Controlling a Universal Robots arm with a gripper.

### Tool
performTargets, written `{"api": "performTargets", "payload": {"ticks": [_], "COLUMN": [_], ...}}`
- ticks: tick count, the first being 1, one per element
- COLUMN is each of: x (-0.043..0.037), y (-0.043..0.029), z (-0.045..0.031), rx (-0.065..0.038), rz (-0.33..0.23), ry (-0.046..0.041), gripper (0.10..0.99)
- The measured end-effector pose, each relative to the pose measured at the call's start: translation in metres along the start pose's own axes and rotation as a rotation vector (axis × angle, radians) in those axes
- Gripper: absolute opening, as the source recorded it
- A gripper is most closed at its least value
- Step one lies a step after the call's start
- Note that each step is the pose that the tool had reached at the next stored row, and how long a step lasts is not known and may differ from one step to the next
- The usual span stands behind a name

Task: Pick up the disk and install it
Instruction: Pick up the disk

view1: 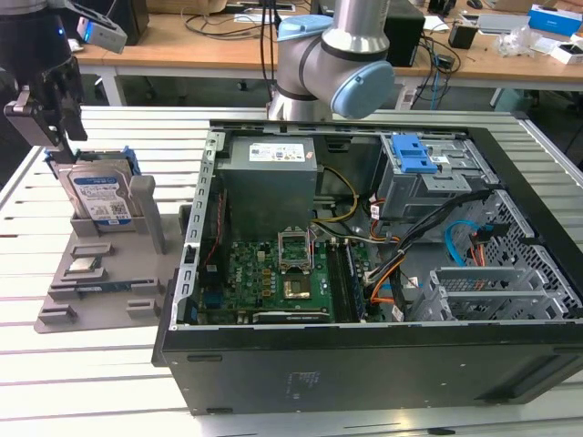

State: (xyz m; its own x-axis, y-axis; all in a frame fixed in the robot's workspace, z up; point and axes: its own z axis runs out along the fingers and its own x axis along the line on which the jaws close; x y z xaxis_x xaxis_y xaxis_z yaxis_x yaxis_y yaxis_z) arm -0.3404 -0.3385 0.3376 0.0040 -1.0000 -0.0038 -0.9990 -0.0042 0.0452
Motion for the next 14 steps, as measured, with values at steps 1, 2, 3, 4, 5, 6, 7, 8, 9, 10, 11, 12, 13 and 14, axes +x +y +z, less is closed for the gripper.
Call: {"api": "performTargets", "payload": {"ticks": [1,2,3,4,5,6,7,8,9,10,11,12,13,14], "x": [-0.0006,-0.0011,-0.0013,-0.0013,-0.0013,-0.0014,-0.0014,-0.0016,-0.0021,-0.0024,-0.0029,-0.0031,-0.0035,-0.0036], "y": [-0.0001,-0.0001,-0.0002,-0.0003,-0.0004,-0.0005,-0.0006,-0.0005,-0.0006,-0.0007,-0.0009,-0.001,-0.0012,-0.0012], "z": [0.001,0.002,0.0033,0.005,0.0071,0.0088,0.0112,0.0128,0.0147,0.0162,0.0187,0.0205,0.0232,0.025], "rx": [0.0,0.0,0.0,0.0,0.0,0.0,0.0,0.0,0.0,0.0,0.0,0.0,0.0,0.0], "rz": [0.0,0.0,0.0,0.0,-0.001,-0.003,-0.011,-0.02,-0.033,-0.041,-0.043,-0.043,-0.044,-0.043], "ry": [-0.0002,-0.0004,-0.0004,-0.0005,-0.0005,-0.0004,0.0001,0.0005,0.001,0.0013,0.0015,0.0015,0.0014,0.0015], "gripper": [0.557,0.557,0.557,0.557,0.557,0.557,0.557,0.557,0.557,0.557,0.557,0.557,0.557,0.557]}}
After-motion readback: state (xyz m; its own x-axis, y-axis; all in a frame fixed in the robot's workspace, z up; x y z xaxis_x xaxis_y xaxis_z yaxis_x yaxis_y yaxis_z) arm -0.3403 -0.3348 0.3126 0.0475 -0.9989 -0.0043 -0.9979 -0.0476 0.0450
